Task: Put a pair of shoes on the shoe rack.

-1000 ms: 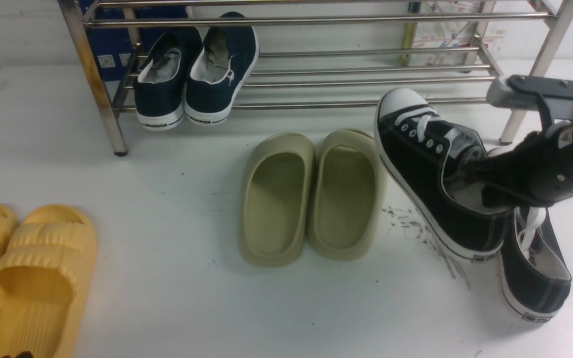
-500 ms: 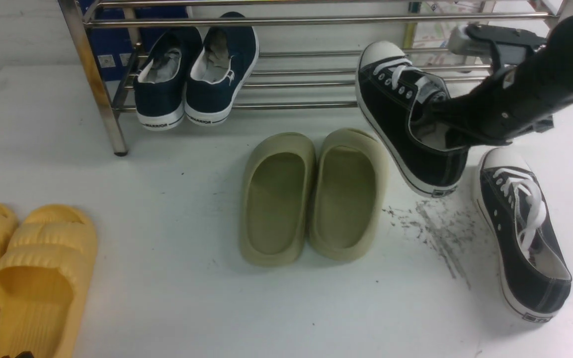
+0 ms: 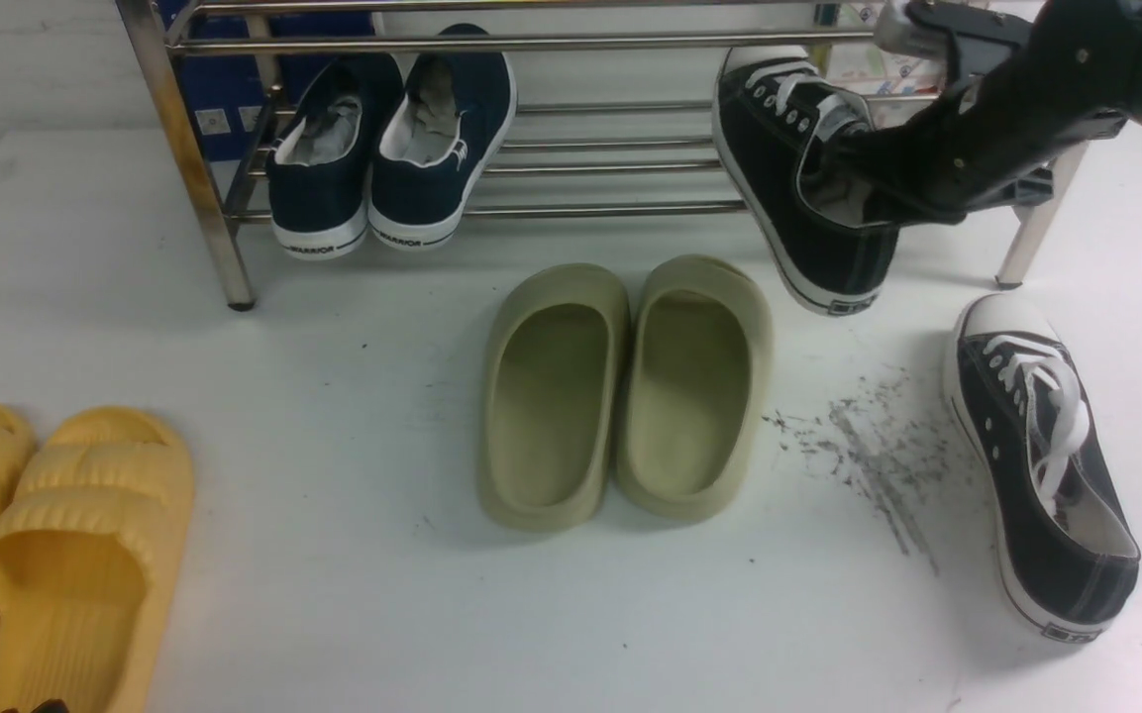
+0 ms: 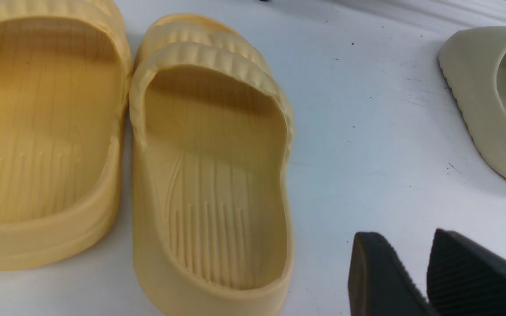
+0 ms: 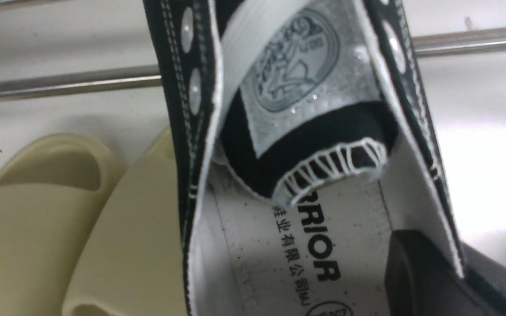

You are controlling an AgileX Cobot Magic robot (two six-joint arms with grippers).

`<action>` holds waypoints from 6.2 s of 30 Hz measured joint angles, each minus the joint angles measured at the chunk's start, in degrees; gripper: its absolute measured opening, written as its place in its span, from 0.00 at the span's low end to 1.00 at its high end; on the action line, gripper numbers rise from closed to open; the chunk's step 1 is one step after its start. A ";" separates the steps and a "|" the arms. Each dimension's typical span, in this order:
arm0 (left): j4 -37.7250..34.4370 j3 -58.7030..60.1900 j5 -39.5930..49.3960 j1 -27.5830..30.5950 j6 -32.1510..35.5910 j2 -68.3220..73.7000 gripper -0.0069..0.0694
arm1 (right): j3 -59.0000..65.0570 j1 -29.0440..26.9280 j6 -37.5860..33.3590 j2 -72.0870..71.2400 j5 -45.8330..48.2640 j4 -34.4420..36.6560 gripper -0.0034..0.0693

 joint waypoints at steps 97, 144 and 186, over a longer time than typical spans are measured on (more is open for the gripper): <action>0.00 0.00 0.00 0.00 0.00 0.00 0.40 | 23.86 -0.76 -32.02 -17.59 -1.89 -6.51 0.07; 0.00 0.00 0.00 0.00 0.00 0.00 0.40 | -1.37 -2.25 -34.32 3.56 -5.48 -0.04 0.16; 0.00 0.00 0.00 0.00 0.00 0.00 0.40 | 17.79 -7.65 -16.68 -39.24 27.21 4.27 0.04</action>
